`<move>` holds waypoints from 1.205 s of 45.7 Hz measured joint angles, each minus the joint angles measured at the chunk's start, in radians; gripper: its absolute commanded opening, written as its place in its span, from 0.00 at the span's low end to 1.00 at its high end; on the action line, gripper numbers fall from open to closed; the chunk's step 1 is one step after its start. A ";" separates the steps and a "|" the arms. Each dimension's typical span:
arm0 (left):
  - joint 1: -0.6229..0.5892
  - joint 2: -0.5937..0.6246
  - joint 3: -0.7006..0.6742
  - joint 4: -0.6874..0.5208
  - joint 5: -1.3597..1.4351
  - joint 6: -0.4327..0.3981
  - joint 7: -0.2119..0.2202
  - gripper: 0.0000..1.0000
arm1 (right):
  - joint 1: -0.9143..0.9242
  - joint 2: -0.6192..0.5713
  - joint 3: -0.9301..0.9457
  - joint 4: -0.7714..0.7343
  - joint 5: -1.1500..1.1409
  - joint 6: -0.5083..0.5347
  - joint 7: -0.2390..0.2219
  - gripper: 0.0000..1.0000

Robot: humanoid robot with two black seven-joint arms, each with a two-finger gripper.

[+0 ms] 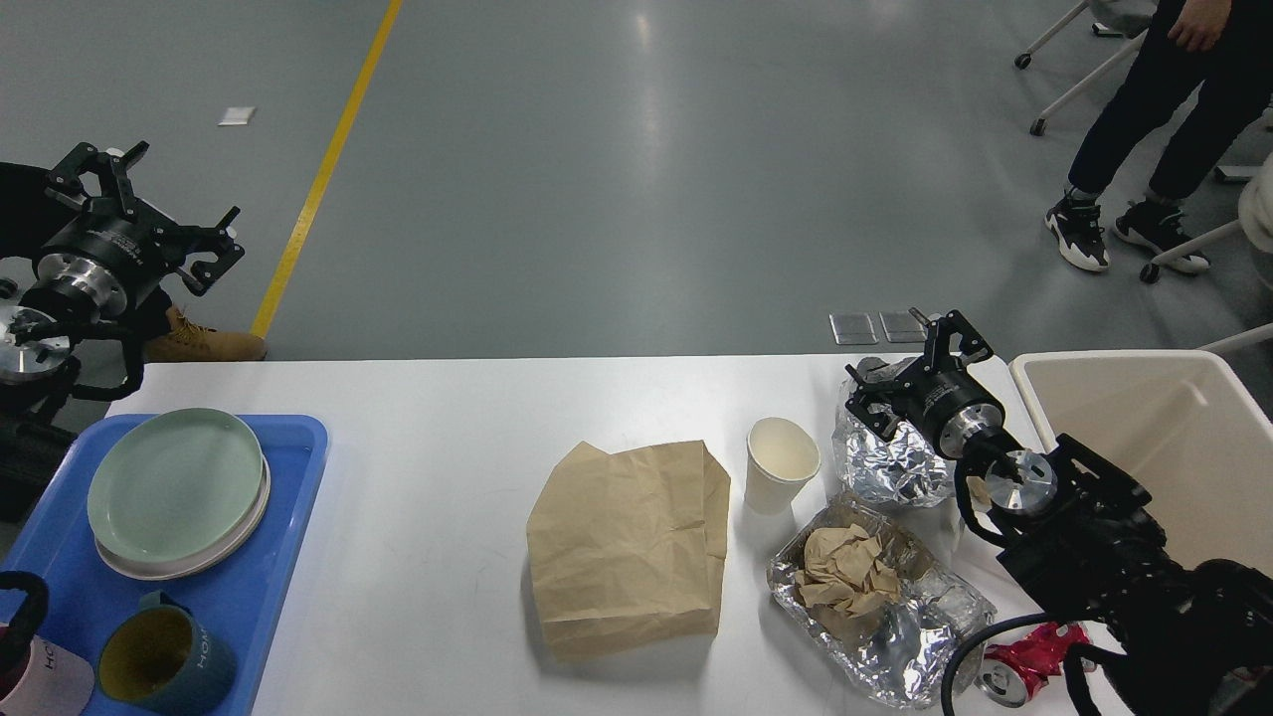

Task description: Tidy desktop

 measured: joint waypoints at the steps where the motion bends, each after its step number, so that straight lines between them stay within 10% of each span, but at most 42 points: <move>1: 0.002 -0.013 0.003 0.000 0.001 0.000 -0.023 0.97 | 0.000 0.000 0.000 0.001 0.000 0.000 0.000 1.00; 12: 0.008 -0.179 0.004 0.001 0.007 0.015 -0.113 0.97 | 0.000 0.000 0.000 0.001 0.000 0.000 0.000 1.00; 55: 0.073 -0.436 -0.055 0.111 -0.004 0.018 -0.117 0.97 | 0.000 0.000 0.000 0.001 0.000 0.000 0.000 1.00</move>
